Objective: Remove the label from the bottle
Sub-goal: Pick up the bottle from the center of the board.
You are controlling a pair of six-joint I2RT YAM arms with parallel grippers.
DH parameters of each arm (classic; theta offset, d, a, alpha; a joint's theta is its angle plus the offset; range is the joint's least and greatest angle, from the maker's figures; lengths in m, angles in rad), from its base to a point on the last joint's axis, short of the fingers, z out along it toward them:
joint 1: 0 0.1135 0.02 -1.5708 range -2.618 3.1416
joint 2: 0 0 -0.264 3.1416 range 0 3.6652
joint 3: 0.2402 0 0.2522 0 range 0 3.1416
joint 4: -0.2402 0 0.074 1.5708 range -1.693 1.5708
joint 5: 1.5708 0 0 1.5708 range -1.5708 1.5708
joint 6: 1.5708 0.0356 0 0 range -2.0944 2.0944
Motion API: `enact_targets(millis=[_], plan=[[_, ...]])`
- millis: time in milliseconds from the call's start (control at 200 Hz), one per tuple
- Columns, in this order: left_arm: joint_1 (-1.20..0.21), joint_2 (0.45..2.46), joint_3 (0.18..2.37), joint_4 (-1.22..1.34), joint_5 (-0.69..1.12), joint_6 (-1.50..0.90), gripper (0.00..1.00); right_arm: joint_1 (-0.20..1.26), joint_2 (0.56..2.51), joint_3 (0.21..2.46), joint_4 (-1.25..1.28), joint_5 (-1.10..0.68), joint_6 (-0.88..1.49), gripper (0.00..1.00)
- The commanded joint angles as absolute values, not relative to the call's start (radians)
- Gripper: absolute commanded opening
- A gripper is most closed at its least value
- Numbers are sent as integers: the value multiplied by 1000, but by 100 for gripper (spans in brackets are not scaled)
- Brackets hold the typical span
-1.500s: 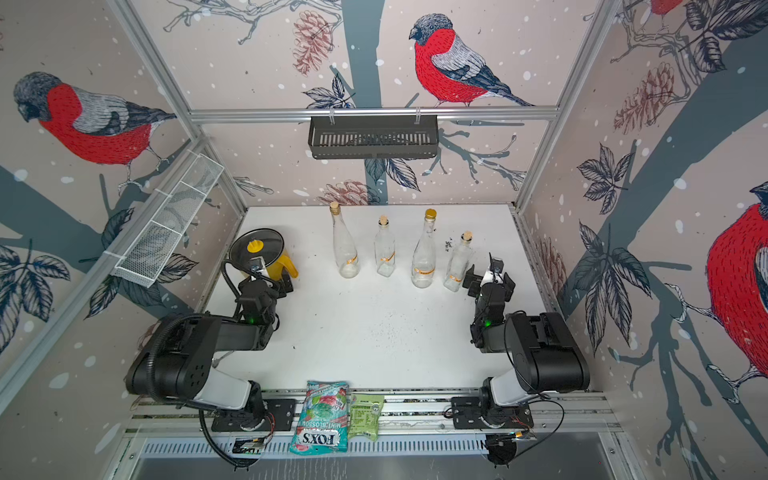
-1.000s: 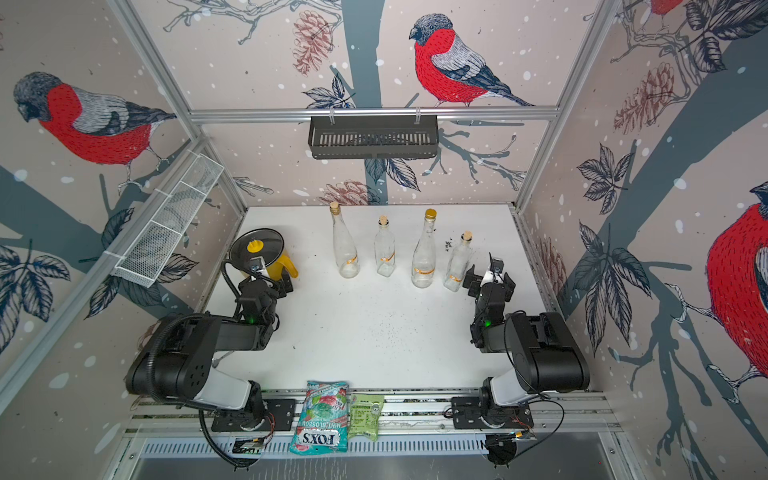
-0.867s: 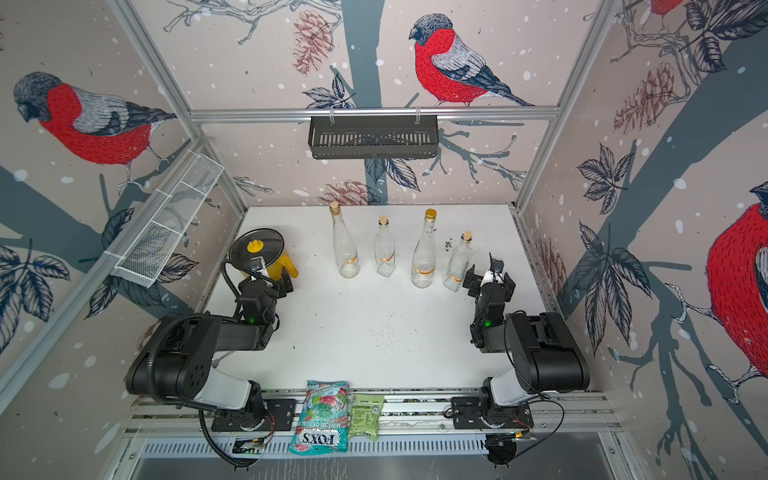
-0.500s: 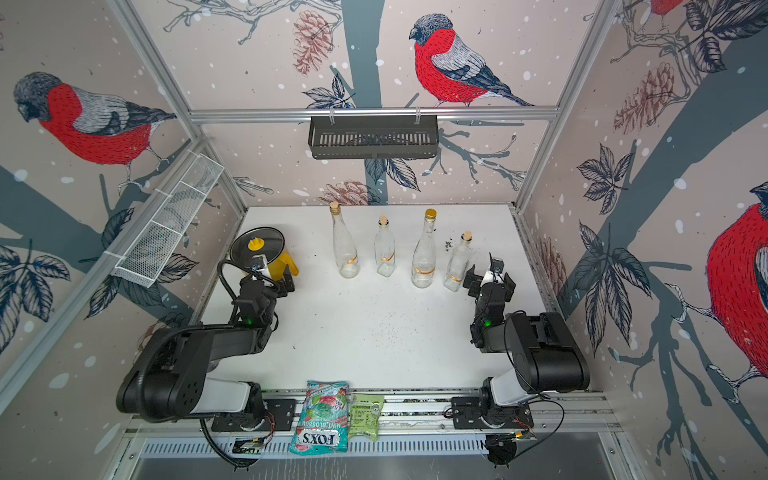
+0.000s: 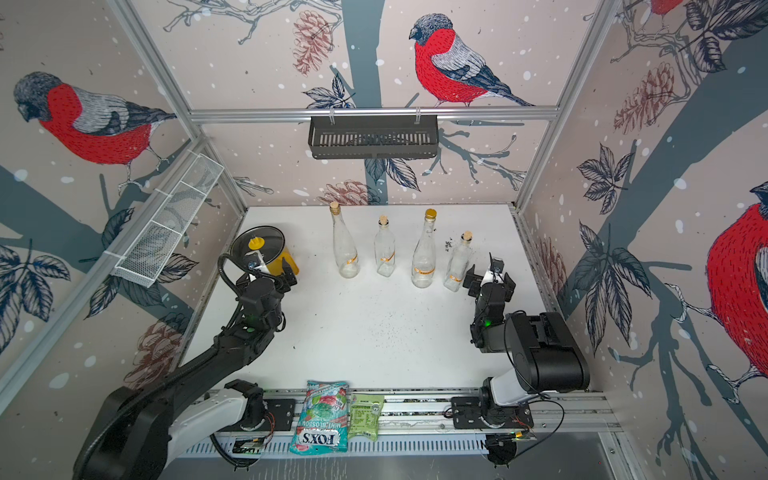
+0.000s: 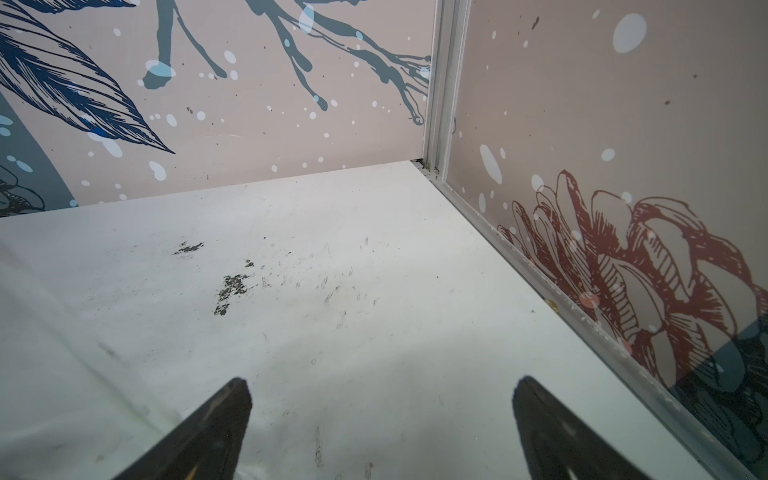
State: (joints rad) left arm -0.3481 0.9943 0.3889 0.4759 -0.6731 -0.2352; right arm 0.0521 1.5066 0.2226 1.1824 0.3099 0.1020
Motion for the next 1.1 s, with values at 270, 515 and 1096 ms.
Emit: enact_targets(millis=[270,515,1096], plan=[[-505,793,485,-87,-643,-517,98,57,1502,224,1230,304,87,100],[-519,719,498,-126,-500,-478,98,93,1366,373,830,519,138,100],[-592,812,489,111,-247,-375,98,94,850,585,213,129,197,100]])
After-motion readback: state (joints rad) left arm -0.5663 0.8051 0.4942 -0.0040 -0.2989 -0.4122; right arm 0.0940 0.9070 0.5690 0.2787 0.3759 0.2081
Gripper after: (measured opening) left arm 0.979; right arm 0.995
